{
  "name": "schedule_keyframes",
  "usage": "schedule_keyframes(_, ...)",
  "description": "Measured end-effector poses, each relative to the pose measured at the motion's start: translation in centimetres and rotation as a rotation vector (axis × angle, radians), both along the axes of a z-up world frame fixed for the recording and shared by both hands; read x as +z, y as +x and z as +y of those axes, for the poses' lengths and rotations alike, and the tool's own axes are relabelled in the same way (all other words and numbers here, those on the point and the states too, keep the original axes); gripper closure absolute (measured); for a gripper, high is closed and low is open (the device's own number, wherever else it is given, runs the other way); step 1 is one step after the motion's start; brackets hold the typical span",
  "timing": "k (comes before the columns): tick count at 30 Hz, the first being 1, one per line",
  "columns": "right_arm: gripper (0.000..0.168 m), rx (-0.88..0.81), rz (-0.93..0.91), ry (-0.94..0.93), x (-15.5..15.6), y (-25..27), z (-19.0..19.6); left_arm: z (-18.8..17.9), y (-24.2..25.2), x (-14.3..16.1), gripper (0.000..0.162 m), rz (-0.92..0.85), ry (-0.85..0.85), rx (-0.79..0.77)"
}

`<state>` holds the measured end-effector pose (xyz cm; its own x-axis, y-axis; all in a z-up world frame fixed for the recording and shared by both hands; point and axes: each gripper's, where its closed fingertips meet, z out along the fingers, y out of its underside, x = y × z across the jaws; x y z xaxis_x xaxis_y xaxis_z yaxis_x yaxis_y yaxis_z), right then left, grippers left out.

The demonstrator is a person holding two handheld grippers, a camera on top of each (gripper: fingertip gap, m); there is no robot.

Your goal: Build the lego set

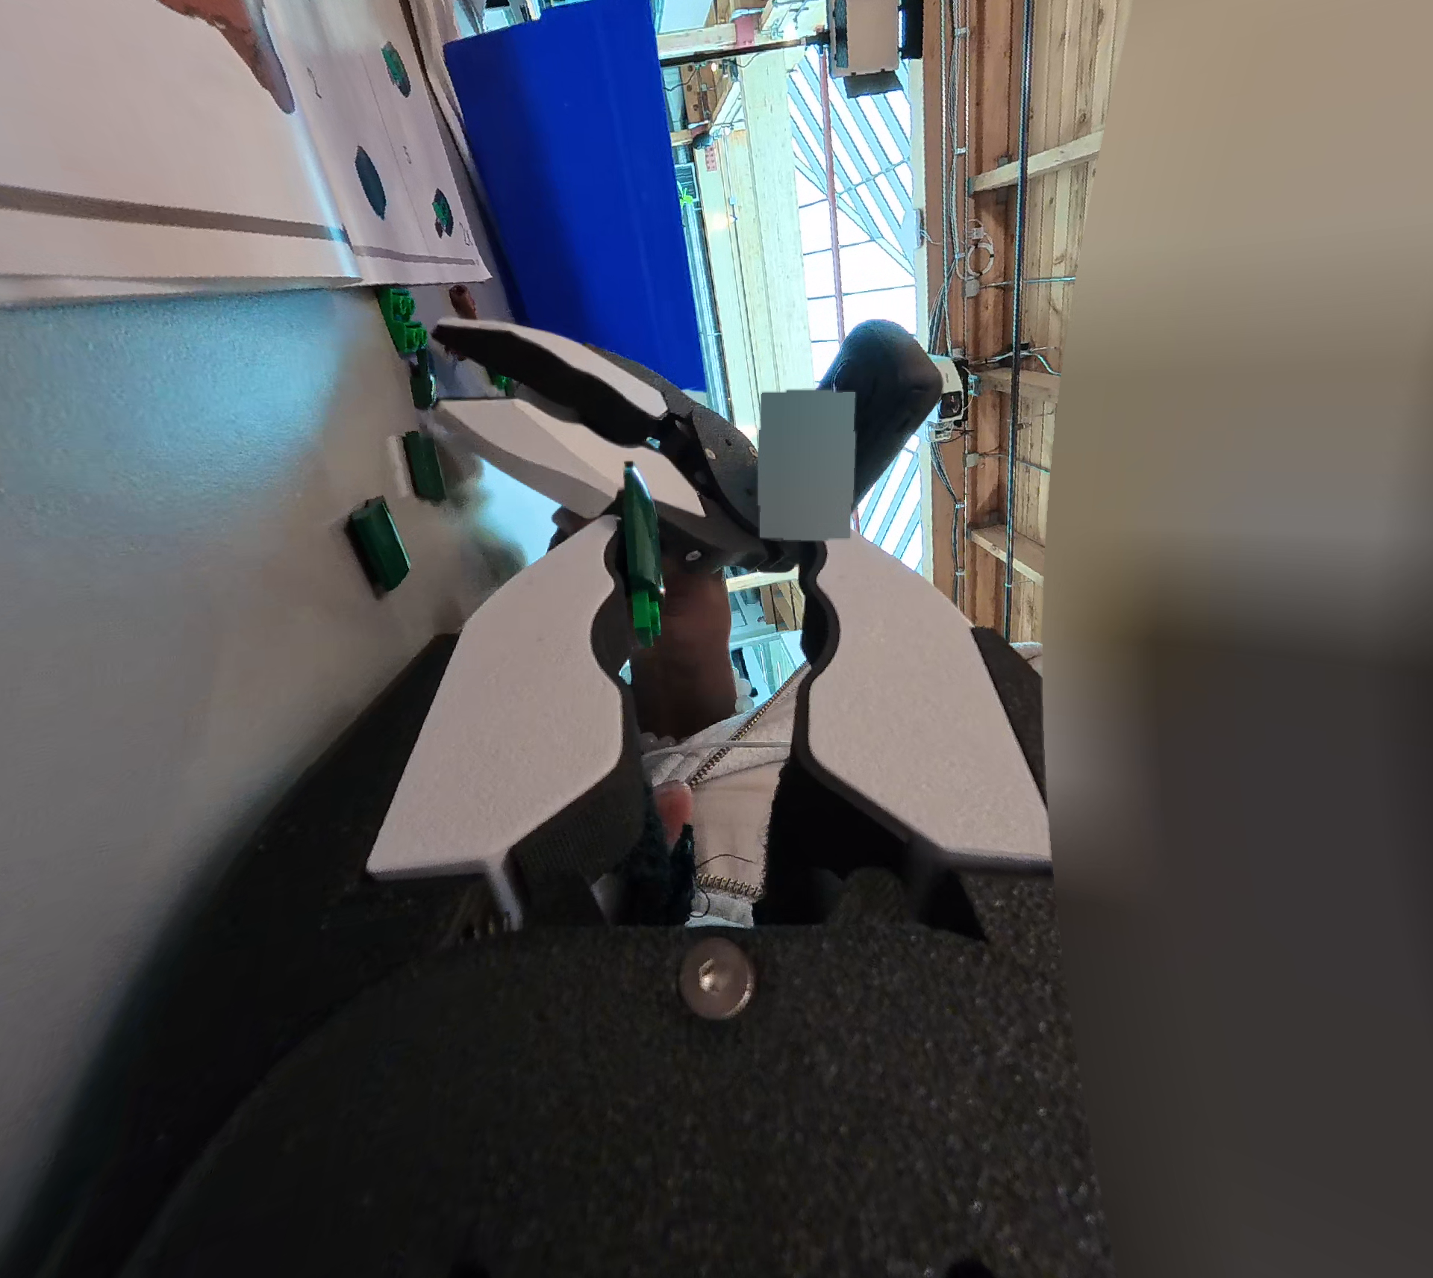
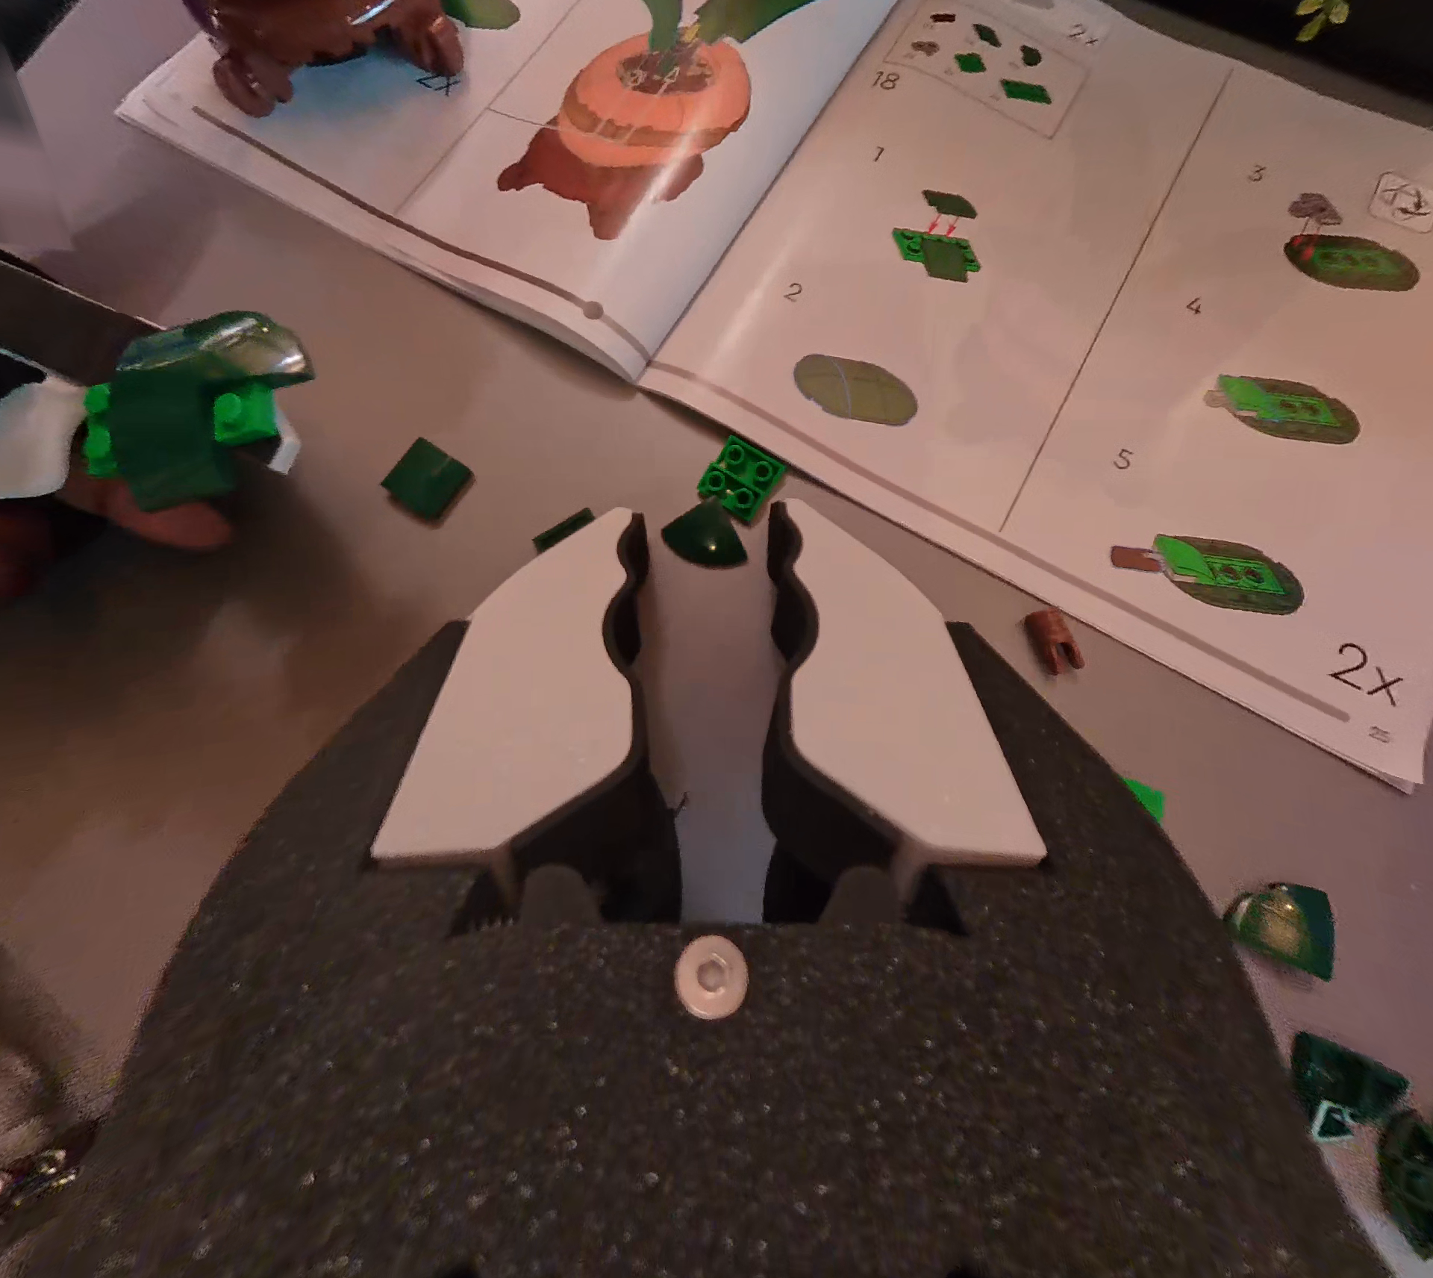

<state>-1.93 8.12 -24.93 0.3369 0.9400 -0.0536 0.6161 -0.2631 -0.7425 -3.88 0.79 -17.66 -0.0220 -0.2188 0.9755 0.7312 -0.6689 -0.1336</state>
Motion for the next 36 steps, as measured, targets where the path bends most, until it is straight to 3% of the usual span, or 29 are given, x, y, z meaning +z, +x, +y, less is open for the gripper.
schedule_keyframes(1,0.139,0.003,-0.02,0.022,-0.1,0.0,0.0,0.0,0.1,0.0,0.122,-0.001,-0.001,-0.003)
schedule_keyframes(6,0.16,0.147,-0.129,0.146,-0.2,1.2,0.0,0.1,0.0,0.1,0.122,0.002,-0.001,-0.003)
schedule_keyframes(9,0.161,0.311,-0.178,0.195,-0.2,2.1,0.8,0.1,-0.1,0.1,0.122,0.003,0.003,-0.005)
schedule_keyframes(14,0.145,0.161,-0.028,-0.027,1.4,1.2,1.1,-0.1,-0.5,0.3,0.122,0.007,0.012,0.014)
schedule_keyframes(18,0.134,0.063,-0.042,0.026,0.0,0.1,0.3,0.0,-0.6,0.1,0.122,-0.006,0.007,0.023)
schedule_keyframes(22,0.15,0.037,-0.067,0.054,-0.2,0.1,0.3,0.1,-0.4,0.0,0.121,-0.005,0.003,0.005)
schedule_keyframes(25,0.151,0.064,-0.098,0.057,-0.2,0.8,0.3,0.0,-0.6,-0.1,0.121,-0.002,0.002,0.003)
schedule_keyframes(28,0.152,0.235,-0.156,0.095,-0.2,1.6,-0.4,0.0,-0.8,-0.1,0.121,-0.008,0.008,0.008)
schedule_keyframes(32,0.152,0.678,-0.147,0.083,-0.3,2.6,-3.6,-0.2,-0.6,0.1,0.121,-0.011,0.019,0.004)
schedule_keyframes(36,0.146,0.847,-0.16,0.133,-0.2,3.2,-3.7,-0.1,-0.2,0.0,0.121,-0.008,0.015,0.005)
